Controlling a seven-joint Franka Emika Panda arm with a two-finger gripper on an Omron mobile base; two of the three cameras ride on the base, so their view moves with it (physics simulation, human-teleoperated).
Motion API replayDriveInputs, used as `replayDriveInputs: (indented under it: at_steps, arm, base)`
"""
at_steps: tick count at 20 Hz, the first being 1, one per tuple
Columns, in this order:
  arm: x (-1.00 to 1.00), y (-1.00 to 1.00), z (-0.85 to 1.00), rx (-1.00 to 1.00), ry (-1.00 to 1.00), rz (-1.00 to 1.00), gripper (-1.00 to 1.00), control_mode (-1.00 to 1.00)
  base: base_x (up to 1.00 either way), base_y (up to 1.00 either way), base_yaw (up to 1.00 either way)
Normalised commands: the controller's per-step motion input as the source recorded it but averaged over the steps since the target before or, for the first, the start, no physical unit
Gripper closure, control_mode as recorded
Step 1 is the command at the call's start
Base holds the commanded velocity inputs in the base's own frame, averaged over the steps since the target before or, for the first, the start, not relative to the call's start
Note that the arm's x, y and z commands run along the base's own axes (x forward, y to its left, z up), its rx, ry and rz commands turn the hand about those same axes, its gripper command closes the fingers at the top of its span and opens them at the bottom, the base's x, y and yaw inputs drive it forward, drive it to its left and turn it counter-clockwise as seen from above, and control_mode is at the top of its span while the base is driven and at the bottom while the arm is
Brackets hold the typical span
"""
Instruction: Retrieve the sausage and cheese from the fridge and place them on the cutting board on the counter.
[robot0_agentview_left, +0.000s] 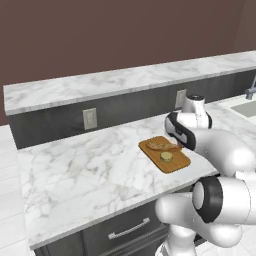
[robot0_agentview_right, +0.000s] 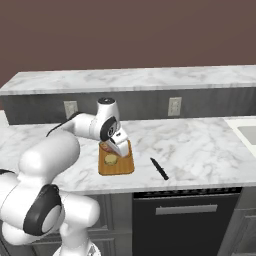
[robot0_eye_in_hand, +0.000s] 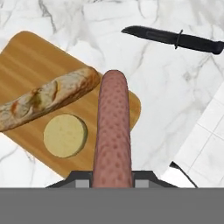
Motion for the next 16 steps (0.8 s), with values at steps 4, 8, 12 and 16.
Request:
replayDriveInputs:
  at_steps: [4, 8, 12, 16]
  arm:
    - [0.06, 0.0, -0.32, 0.0, 0.04, -0.11, 1.0, -1.0]
    - [0.0, 0.0, -0.35, 0.0, 0.05, -0.11, 1.0, -1.0]
    - [0.0, 0.0, -0.39, 0.0, 0.03, -0.11, 1.0, -1.0]
    - [0.19, 0.0, -0.37, 0.0, 0.01, -0.1, 1.0, -1.0]
  base:
    - [0.0, 0.0, 0.0]
    - [0.0, 0.0, 0.0]
    - [0.0, 0.0, 0.0]
    - [0.0, 0.0, 0.0]
